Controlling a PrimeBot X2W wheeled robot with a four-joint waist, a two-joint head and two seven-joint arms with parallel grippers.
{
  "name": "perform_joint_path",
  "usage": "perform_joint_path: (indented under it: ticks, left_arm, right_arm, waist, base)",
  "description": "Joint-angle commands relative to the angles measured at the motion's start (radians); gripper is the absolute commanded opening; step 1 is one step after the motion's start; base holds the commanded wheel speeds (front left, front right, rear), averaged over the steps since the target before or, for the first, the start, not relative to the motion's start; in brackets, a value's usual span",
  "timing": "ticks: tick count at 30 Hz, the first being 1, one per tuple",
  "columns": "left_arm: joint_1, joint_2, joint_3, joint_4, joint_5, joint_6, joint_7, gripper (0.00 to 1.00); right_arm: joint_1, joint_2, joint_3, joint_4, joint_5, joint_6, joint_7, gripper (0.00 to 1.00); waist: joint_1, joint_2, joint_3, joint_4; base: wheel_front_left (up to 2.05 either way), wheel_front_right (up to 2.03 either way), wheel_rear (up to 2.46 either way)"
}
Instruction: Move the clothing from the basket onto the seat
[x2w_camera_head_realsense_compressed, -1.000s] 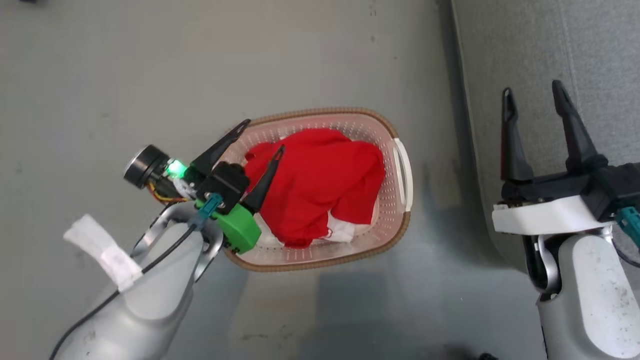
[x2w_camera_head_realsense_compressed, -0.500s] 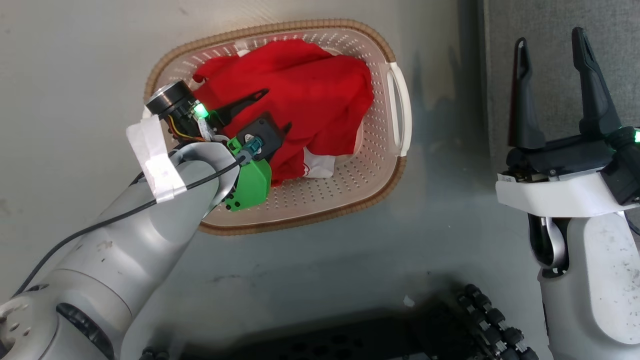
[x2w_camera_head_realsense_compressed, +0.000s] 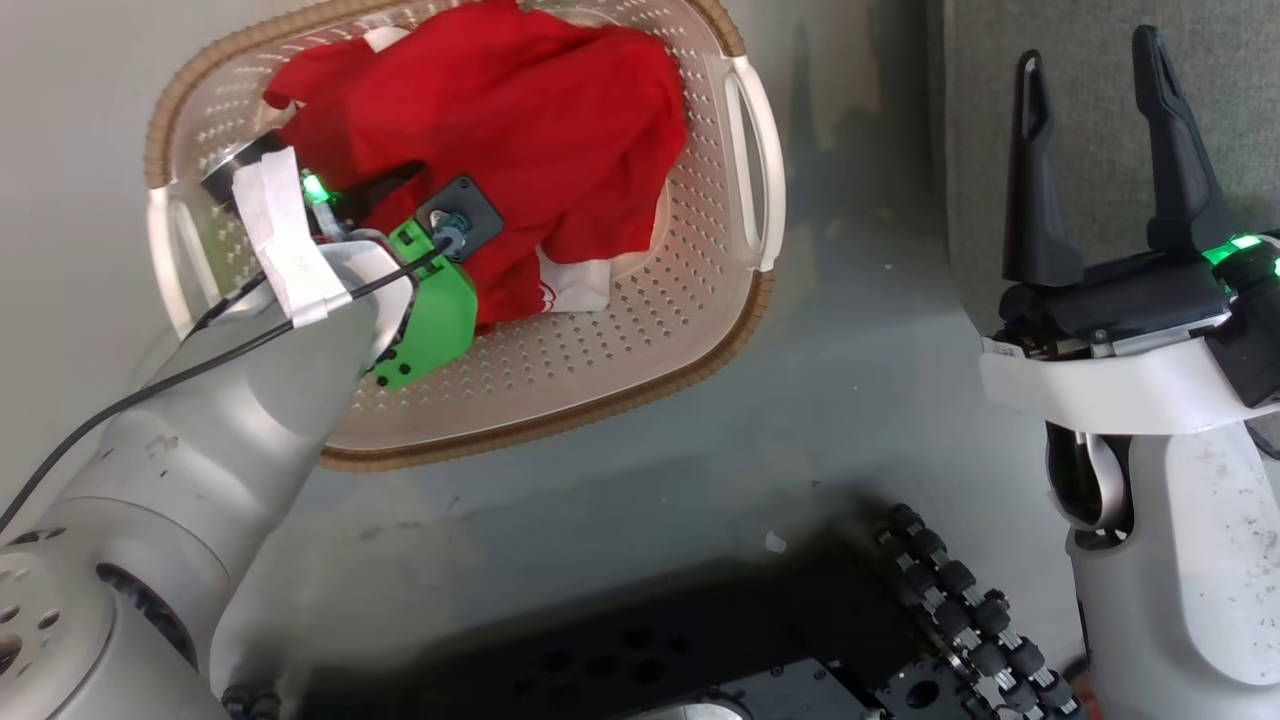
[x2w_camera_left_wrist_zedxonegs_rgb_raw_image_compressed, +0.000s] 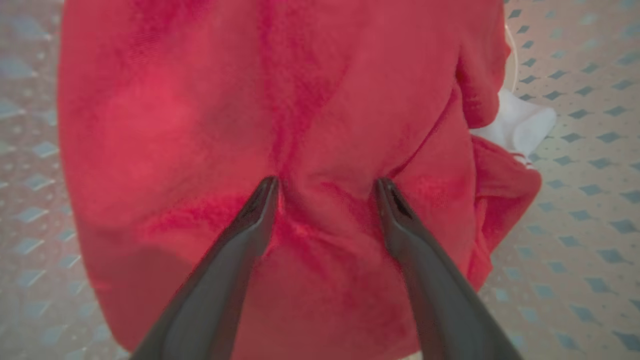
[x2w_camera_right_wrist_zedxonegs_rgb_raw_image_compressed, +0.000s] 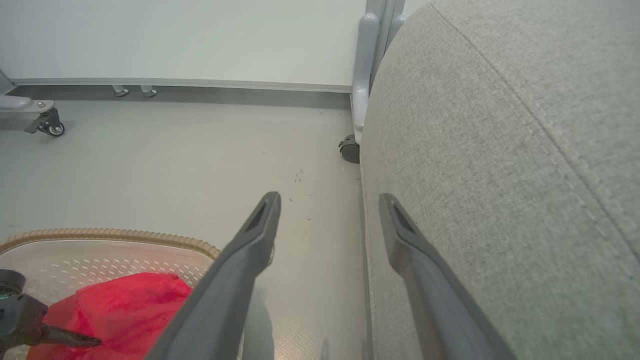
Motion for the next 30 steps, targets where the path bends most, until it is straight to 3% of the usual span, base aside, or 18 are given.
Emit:
perform_joint_path:
  ticks: [1,7,8,10,20,30]
  left_arm:
    - [-0.018,0.003,-0.003,0.012,0.010,0.001,0.020,1.00]
    - [-0.044,0.015,-0.005,0.061,0.036,0.001,0.051,1.00]
    - [-0.048,0.016,-0.005,0.072,0.042,0.002,0.055,0.73]
    - [-0.056,0.019,-0.005,0.081,0.047,0.001,0.047,0.00]
    - [-0.047,-0.010,0.007,0.102,0.038,0.016,-0.066,0.00]
    - [0.061,-0.053,0.072,0.062,-0.043,0.032,-0.179,0.00]
  right_arm:
    - [-0.010,-0.001,0.003,-0.007,0.006,0.000,-0.003,1.00]
    - [-0.014,-0.001,0.017,-0.011,0.016,0.000,-0.003,1.00]
    - [-0.014,-0.001,0.020,-0.011,0.019,0.000,-0.003,1.00]
    - [-0.014,-0.001,0.024,-0.009,0.023,0.000,-0.003,1.00]
    - [-0.019,-0.002,0.017,0.024,0.027,0.000,-0.003,1.00]
    - [0.026,-0.002,-0.003,0.071,0.031,0.000,-0.003,1.00]
  waist:
    - [-0.0002,0.0000,0.020,-0.019]
    - [-0.0002,0.0000,0.040,-0.032]
    - [-0.0002,0.0000,0.043,-0.034]
    - [-0.0002,0.0000,0.046,-0.036]
    - [-0.0002,0.0000,0.003,-0.017]
    - [-0.0002,0.0000,-0.172,0.048]
  base:
    - [0.00,0.00,0.00]
    - [0.00,0.00,0.00]
    - [0.00,0.00,0.00]
    - [0.00,0.00,0.00]
    - [0.00,0.00,0.00]
    - [0.00,0.00,0.00]
